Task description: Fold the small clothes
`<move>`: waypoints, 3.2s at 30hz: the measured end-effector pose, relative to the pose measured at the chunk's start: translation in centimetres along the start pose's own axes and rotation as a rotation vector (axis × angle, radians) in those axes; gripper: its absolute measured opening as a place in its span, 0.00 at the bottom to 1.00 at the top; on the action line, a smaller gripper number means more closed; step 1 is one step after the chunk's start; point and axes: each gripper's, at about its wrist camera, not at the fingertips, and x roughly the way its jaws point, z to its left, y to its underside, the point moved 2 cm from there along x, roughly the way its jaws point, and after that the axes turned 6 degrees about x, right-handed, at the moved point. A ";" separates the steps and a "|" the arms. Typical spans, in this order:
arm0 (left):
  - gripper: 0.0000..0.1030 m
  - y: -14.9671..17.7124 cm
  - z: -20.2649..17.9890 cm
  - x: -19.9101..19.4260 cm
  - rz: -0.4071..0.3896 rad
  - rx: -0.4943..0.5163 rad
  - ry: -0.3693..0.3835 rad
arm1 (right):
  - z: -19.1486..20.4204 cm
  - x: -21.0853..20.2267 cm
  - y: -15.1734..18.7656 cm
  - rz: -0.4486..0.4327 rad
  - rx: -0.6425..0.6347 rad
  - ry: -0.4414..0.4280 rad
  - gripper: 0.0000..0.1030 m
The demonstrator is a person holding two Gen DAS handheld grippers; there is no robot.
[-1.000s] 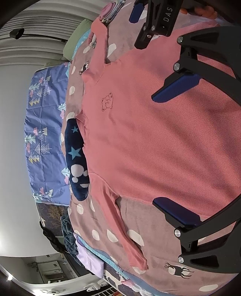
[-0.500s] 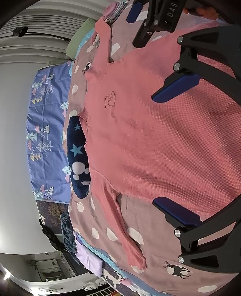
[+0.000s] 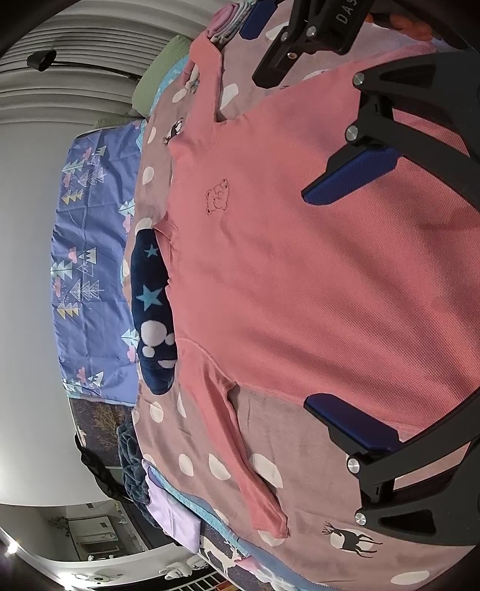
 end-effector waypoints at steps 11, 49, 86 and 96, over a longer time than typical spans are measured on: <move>0.98 2.3 6.1 3.0 0.049 -0.133 0.015 | -0.3 0.8 0.3 0.025 0.011 0.018 0.98; 0.05 -13.7 23.6 10.3 -0.185 -0.463 0.136 | -2.6 8.2 -1.5 0.098 0.078 -0.084 0.98; 0.75 -3.2 19.9 11.8 0.077 -0.093 -0.083 | 4.6 22.8 -9.4 0.372 0.187 -0.416 0.03; 0.75 -4.1 16.4 14.5 0.092 -0.016 -0.040 | -4.3 21.2 -12.0 0.263 0.290 -0.252 0.27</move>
